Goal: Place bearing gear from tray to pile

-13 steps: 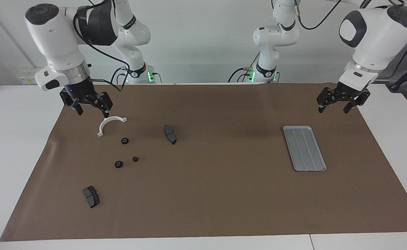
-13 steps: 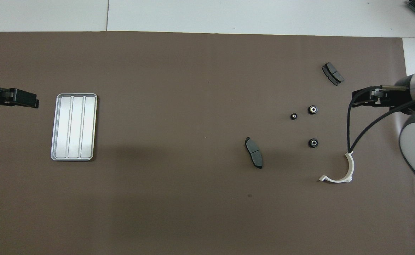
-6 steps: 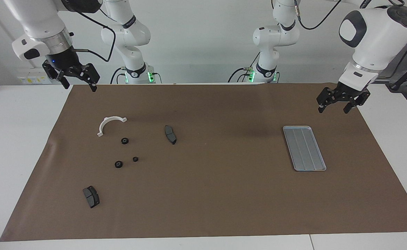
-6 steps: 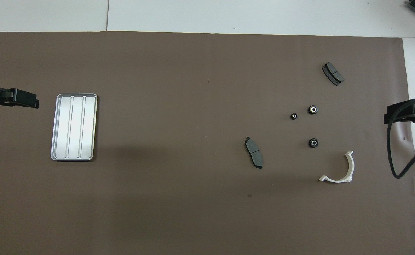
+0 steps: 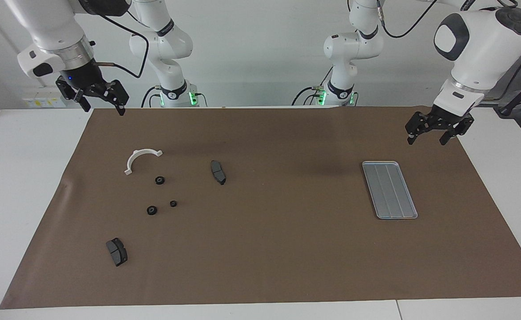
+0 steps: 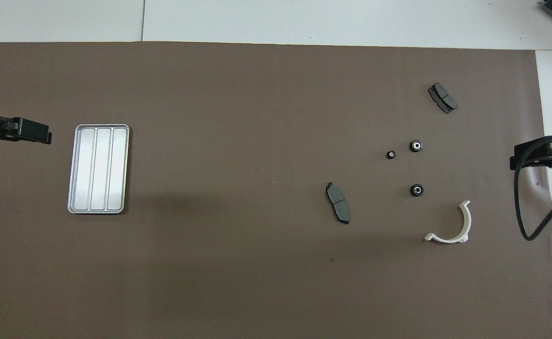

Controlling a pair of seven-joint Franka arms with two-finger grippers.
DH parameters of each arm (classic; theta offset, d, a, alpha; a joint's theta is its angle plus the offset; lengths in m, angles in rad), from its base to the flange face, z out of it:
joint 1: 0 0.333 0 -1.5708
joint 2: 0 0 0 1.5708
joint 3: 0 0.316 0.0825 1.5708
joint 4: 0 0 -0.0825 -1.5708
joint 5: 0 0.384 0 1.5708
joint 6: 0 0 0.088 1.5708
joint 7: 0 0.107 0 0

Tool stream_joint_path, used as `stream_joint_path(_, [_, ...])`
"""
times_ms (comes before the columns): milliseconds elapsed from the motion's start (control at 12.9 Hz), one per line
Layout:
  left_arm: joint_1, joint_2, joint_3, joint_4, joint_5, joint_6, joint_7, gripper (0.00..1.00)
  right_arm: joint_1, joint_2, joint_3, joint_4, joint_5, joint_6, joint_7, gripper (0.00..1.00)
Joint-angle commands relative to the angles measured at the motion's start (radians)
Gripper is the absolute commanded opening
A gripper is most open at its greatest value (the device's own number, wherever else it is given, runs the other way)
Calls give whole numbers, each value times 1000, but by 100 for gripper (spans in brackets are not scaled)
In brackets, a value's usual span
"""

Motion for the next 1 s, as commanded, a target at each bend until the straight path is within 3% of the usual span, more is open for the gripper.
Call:
stream_joint_path(0, [-2,-27,5,-31,-7,6,3,100,0,-12,4,-12,-5,-8,-24,100])
stream_joint_path(927, [-2,-27,5,-31,-7,7,3,100,0,-14,6,-11,-8,-19,-24,100])
